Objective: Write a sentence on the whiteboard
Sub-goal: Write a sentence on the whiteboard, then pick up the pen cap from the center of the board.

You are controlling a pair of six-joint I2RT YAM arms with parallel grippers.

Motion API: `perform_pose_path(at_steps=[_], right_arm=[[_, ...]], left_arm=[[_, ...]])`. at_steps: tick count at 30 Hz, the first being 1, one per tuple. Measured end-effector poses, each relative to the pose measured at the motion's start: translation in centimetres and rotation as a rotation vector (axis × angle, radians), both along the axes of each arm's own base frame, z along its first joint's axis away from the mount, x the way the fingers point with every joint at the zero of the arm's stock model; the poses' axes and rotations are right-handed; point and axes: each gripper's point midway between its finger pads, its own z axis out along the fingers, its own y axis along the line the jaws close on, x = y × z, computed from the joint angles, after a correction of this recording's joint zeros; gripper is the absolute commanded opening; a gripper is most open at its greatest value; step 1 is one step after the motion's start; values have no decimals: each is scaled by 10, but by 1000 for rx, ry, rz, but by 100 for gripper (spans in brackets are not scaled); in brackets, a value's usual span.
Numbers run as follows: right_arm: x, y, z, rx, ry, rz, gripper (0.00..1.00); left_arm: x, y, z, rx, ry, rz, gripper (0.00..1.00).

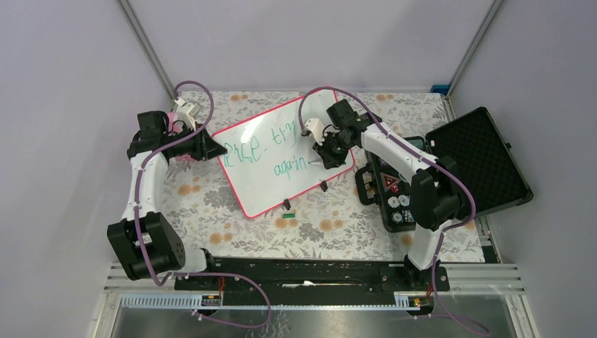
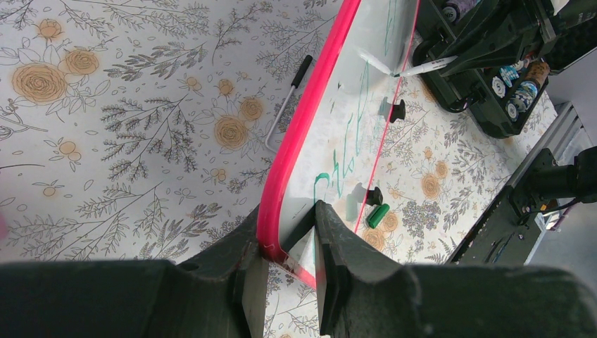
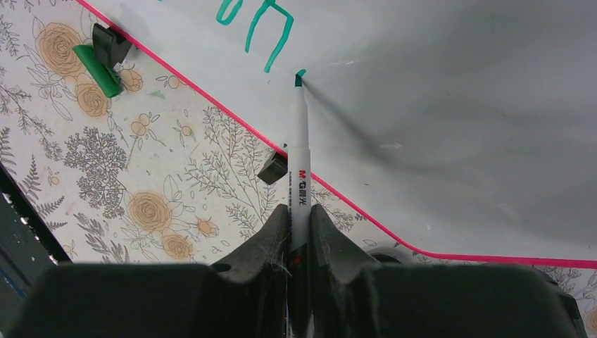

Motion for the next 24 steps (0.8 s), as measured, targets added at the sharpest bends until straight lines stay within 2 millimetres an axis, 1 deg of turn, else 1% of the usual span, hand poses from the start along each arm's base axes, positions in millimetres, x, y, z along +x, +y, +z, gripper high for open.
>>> perform_pose_path(at_steps=[1,2,4,10,15,19,22,24], right_arm=[[0,0,0,1,1,0,0],[0,0,0,1,1,0,0],[-1,1,0,4,3,1,0],[-2,6,7,34,10,12,0],[-2,10,31,75,-16,18,0],[-6,11,56,112,-49,23,0],[-7,12,71,132,-68,25,0],[-9,13,80,145,-71,25,0]], left_arm=[[0,0,0,0,0,0,1],[0,0,0,0,0,0,4],[0,0,0,0,0,0,15],[0,0,0,4,-3,-1,40],[-2,-1,-2,25,-2,-12,55],[-2,1,5,22,-5,-9,66],[0,9,18,23,-23,12,70],[4,20,33,31,-55,40,72]])
